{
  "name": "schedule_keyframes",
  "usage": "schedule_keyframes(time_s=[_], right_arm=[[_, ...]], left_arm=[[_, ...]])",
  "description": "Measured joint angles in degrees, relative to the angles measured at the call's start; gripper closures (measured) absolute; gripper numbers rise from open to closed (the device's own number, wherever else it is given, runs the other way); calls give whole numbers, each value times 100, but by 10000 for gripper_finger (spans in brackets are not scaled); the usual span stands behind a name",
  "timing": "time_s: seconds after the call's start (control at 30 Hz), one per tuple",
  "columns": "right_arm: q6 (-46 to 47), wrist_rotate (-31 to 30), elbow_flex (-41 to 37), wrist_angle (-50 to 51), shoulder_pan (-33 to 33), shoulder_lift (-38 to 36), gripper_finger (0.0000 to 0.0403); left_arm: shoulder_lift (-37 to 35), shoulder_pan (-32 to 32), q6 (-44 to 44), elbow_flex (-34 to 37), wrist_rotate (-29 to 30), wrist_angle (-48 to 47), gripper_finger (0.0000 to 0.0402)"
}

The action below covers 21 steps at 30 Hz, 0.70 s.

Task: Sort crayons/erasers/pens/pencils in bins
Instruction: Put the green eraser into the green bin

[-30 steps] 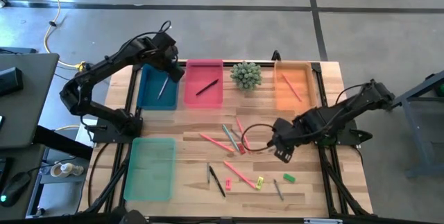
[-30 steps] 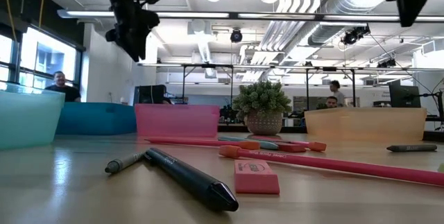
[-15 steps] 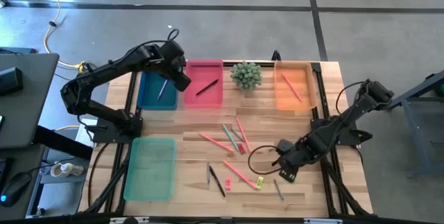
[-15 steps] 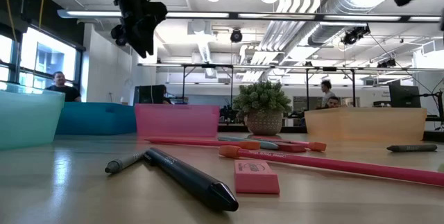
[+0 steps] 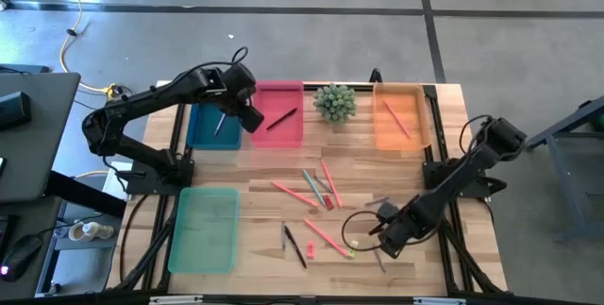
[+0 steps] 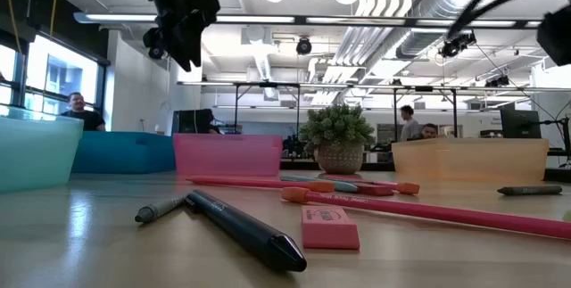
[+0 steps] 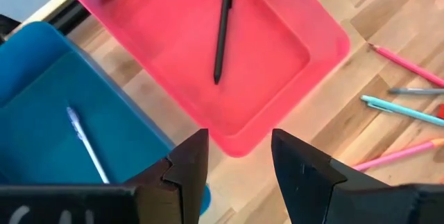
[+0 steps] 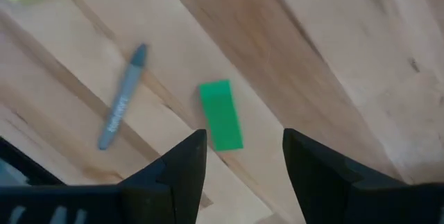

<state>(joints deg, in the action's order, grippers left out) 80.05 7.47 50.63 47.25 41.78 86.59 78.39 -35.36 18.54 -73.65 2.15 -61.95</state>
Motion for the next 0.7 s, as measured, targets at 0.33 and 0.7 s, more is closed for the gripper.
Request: schedule_keyframes(time_s=[0.33,0.7], right_arm=[[-55,18,7,-639,306,710,220],[109,-2,40,-571,442,1122,239]], left_arm=[[2,289,187,0,22,0,257],[2,450,254,0,20,0,257]])
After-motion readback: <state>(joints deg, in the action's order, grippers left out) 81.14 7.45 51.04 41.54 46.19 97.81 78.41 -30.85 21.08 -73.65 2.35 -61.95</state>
